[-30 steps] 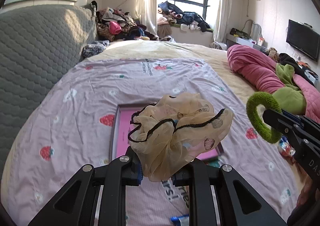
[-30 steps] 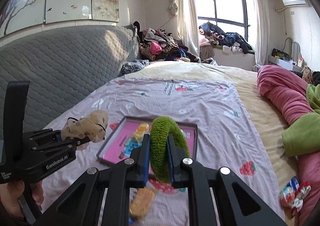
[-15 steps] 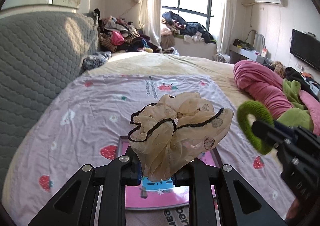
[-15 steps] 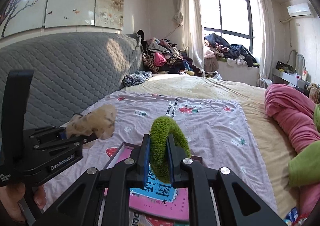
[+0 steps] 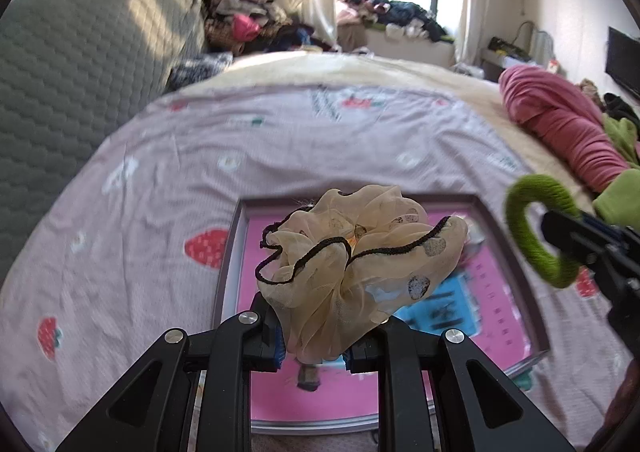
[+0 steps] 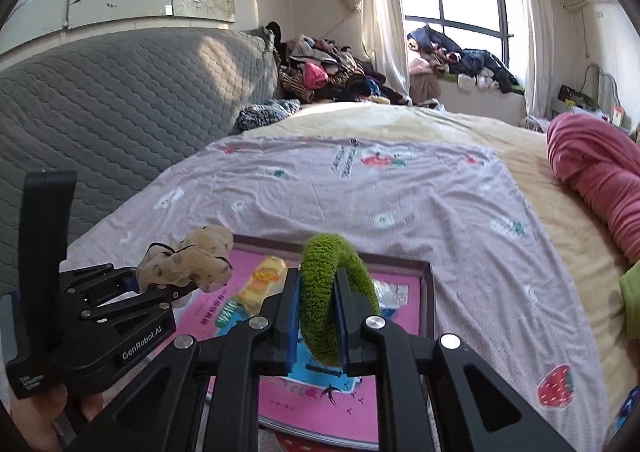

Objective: Organize objects
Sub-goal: 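Carry the scrunchie and green ring toward the tray with both tools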

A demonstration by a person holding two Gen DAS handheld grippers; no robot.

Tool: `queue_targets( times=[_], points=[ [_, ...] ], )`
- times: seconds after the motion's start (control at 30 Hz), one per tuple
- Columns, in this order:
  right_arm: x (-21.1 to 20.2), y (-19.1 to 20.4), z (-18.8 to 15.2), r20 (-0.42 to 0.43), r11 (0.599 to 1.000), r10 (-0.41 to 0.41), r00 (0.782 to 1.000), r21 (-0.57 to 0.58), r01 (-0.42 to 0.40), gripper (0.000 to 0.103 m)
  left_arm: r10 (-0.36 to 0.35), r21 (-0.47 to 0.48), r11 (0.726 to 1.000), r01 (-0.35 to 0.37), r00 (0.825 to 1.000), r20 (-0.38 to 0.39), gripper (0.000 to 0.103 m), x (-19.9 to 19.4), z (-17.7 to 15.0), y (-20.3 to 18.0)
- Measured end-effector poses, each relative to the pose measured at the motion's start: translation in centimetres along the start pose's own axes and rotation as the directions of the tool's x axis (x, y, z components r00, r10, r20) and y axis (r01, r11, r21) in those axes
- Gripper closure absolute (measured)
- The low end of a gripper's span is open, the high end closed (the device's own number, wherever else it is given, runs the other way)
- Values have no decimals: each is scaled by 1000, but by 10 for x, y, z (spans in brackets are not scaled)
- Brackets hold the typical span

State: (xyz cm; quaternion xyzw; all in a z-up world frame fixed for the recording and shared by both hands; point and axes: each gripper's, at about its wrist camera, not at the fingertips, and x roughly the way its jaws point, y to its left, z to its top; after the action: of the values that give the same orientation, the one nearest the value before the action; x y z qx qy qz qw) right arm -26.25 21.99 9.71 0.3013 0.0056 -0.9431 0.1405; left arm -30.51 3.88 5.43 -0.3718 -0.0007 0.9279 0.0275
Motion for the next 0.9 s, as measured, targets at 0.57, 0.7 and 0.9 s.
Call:
queue_targets(
  times=[0.57,0.7,0.9],
  points=[
    [40,-18,-27,-104,994,-104,989,-36,100,87,9,16,1000,-8,998,-69,82,38,-24,10],
    [44,-17,-29,-116,993,-115,987,-51,110,87,23,32,999,-21,997,-73,82,39,-26,10],
    [49,-15,-32,-142,989,-135,981,-75,125,87,25,37,999,-21,994,-107,82,46,-31,11]
  ],
)
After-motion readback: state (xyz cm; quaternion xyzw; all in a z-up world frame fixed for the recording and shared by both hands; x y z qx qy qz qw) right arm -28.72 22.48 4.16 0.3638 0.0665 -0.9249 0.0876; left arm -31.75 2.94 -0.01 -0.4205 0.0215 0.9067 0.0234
